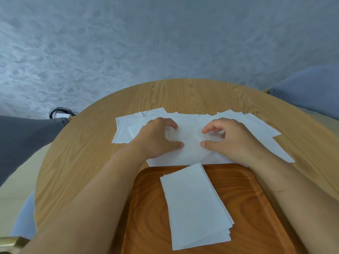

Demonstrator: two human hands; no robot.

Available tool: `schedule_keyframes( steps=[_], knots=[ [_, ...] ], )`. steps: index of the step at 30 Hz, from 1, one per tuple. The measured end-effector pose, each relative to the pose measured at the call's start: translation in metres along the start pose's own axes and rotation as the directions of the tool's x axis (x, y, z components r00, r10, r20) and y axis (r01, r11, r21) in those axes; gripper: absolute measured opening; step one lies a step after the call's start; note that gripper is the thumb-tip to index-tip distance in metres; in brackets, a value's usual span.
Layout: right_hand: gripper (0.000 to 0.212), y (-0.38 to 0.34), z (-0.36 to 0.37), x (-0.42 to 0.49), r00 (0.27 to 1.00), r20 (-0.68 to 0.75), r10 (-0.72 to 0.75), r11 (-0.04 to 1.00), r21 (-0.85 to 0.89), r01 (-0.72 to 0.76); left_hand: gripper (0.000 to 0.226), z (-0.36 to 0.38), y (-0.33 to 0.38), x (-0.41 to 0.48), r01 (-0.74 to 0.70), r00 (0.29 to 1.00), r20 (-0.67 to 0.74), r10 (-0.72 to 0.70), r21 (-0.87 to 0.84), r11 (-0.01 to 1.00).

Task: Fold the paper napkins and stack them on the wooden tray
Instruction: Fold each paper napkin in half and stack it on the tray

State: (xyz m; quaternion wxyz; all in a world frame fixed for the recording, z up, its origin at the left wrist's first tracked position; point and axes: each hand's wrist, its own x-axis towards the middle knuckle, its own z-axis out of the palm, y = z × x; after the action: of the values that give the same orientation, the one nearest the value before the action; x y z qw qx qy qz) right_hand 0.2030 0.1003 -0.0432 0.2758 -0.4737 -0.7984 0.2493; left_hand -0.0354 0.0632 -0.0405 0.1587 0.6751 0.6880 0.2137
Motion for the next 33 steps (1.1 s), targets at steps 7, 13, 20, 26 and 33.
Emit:
schedule_keyframes(
  steps=[7,13,20,26,33],
  knots=[
    [0.03,0.003,0.004,0.002,1.0,-0.004,-0.007,1.0,0.016,0.007,0.025,-0.002,0.0,-0.001,0.02,0.994,-0.103,-0.017,0.023,1.0],
    [0.02,0.003,0.002,0.002,0.996,-0.087,-0.004,0.999,0.054,0.008,0.023,-0.008,0.005,-0.001,0.061,0.927,-0.365,-0.088,-0.087,0.994],
    [0.04,-0.005,0.001,0.003,0.992,-0.126,-0.025,0.952,0.299,0.062,0.025,-0.021,0.021,-0.007,0.055,0.946,-0.141,-0.29,-0.815,0.577],
    [0.033,-0.014,-0.001,-0.001,0.97,-0.199,-0.14,0.883,0.417,0.214,0.041,-0.019,0.029,-0.01,0.161,0.974,0.1,-0.203,-0.936,0.312],
    [0.013,-0.014,-0.006,-0.002,0.93,-0.343,-0.134,0.906,0.338,0.255,0.056,-0.016,0.027,-0.009,0.069,0.99,0.003,-0.143,-0.888,0.454]
  ],
)
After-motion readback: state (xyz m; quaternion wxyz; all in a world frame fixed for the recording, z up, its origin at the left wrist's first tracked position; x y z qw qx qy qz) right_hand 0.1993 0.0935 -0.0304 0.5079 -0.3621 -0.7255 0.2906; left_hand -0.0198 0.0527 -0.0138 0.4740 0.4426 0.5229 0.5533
